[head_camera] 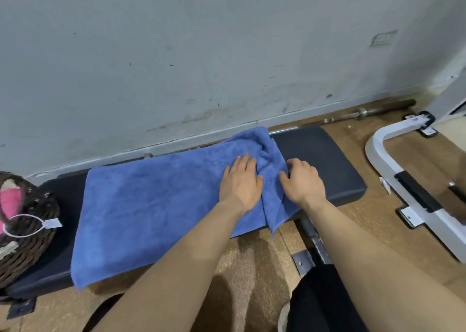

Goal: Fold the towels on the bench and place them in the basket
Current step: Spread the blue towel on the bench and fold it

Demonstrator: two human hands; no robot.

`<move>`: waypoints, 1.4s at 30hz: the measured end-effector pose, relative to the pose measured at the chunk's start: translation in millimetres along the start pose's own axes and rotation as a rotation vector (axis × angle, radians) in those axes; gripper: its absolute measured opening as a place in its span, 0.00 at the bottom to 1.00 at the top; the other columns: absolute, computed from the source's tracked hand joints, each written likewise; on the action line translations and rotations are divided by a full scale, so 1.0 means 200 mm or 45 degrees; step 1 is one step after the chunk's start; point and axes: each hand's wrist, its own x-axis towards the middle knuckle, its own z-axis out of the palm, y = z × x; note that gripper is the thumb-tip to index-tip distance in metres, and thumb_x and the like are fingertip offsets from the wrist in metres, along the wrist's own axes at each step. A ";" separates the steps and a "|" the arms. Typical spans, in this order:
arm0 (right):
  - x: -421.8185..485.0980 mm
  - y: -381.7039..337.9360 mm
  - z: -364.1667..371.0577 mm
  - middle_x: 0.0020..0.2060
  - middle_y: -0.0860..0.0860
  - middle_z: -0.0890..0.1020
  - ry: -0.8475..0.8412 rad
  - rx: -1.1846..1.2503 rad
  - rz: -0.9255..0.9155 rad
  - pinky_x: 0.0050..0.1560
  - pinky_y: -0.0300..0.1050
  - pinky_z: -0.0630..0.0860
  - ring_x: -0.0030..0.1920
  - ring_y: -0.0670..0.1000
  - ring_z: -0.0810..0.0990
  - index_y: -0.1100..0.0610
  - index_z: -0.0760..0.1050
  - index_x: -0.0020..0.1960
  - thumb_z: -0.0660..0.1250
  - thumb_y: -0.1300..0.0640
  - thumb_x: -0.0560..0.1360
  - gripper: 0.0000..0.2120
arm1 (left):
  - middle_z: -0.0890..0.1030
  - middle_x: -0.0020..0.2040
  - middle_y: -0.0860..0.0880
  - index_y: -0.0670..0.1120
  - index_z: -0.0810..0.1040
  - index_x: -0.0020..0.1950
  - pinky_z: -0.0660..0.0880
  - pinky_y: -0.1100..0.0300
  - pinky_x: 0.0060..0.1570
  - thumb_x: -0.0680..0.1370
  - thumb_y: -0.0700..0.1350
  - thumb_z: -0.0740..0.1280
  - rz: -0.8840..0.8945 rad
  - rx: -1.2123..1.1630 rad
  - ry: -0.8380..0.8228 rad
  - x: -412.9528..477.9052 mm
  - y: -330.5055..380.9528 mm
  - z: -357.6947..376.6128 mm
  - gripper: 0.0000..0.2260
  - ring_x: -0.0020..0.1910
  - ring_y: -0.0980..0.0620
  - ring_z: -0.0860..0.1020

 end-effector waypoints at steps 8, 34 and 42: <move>0.19 0.00 -0.02 0.51 0.53 0.81 0.088 0.266 -0.001 0.46 0.49 0.75 0.52 0.56 0.79 0.55 0.70 0.63 0.63 0.61 0.76 0.16 | 0.55 0.81 0.52 0.51 0.54 0.81 0.50 0.53 0.78 0.77 0.67 0.59 0.106 -0.047 0.119 0.07 -0.10 0.16 0.38 0.80 0.53 0.51; 0.49 0.07 -0.21 0.63 0.58 0.74 0.295 0.011 0.082 0.54 0.55 0.74 0.61 0.61 0.75 0.57 0.70 0.67 0.64 0.60 0.78 0.18 | 0.40 0.81 0.53 0.65 0.48 0.79 0.42 0.49 0.78 0.72 0.74 0.55 0.134 0.187 -0.053 0.07 -0.07 0.13 0.39 0.80 0.51 0.38; 0.08 0.18 -0.01 0.58 0.57 0.76 0.283 -0.232 0.219 0.52 0.57 0.74 0.57 0.61 0.76 0.57 0.69 0.62 0.58 0.45 0.80 0.18 | 0.36 0.81 0.54 0.65 0.46 0.79 0.40 0.46 0.77 0.63 0.82 0.54 0.096 0.212 -0.135 0.09 -0.06 0.13 0.48 0.79 0.50 0.36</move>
